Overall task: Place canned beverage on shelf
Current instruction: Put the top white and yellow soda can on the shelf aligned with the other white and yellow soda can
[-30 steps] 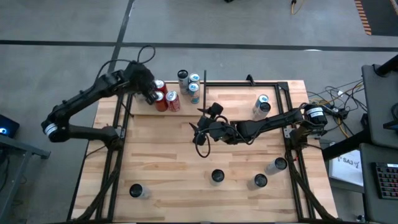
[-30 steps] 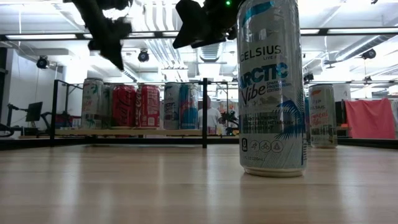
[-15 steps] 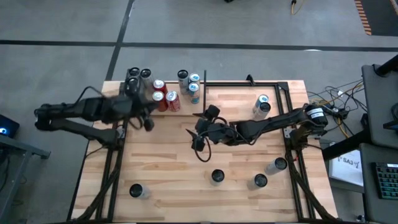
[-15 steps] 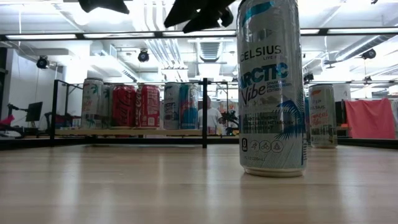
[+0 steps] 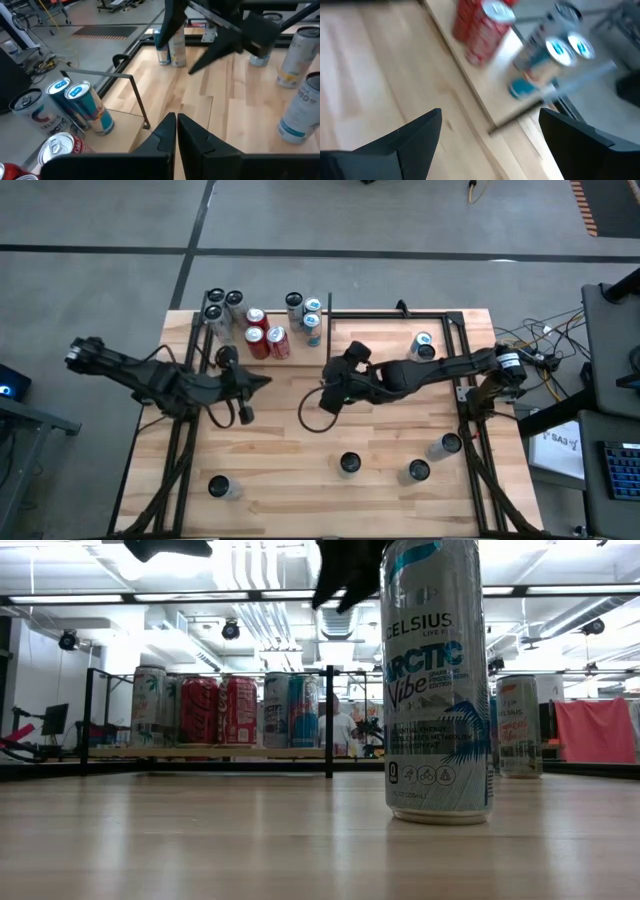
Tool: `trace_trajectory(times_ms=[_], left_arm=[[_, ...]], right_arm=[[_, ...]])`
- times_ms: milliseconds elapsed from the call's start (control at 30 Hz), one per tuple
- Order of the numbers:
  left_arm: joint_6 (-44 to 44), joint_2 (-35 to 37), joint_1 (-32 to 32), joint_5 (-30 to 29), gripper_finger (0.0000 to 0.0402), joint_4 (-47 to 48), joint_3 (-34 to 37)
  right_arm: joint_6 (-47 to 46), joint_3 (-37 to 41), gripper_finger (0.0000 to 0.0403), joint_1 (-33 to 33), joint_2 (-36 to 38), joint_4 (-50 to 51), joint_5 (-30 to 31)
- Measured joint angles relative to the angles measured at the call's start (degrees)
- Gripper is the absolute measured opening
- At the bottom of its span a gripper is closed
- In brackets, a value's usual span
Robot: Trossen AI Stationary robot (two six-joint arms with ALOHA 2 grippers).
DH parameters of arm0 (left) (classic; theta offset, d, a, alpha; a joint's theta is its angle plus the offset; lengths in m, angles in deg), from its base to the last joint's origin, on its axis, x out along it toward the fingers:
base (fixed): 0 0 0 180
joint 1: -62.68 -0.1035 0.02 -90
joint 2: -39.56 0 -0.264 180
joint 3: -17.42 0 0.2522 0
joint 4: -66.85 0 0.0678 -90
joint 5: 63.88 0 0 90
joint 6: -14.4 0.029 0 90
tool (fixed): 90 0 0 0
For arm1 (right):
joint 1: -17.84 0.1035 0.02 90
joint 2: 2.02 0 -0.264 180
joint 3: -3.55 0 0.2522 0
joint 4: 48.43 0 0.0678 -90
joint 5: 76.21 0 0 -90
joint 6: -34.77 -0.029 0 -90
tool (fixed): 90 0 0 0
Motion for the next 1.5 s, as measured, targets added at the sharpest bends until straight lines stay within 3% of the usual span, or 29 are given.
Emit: trace_trajectory(times_ms=[333, 600, 900, 1133, 1500], left_arm=[[0.10, -3.71, 0.00, 0.00, 0.0000, -4.02, -0.92], [-1.67, -9.79, -0.02, 0.09, 0.0000, -9.79, -0.86], [-2.51, -14.59, 0.13, 0.17, 0.0000, -11.73, -0.86], [-2.51, -15.06, 0.13, 0.17, 0.0000, -11.93, -0.86], [2.56, -12.12, 0.13, 0.11, 0.0000, -11.80, -0.86]], right_arm=[[-9.82, -7.48, 0.0325, -3.45, 0.00, 28.70, -0.24], [-11.24, -8.14, 0.0325, -3.68, 0.00, 35.10, -0.58], [-19.46, -8.04, 0.0325, -3.63, 0.07, 49.55, -3.45], [-20.92, -6.86, 0.0325, -3.91, 2.31, 50.95, -4.09], [-28.62, 1.17, 0.0325, -4.57, 12.03, 49.50, -14.93]])
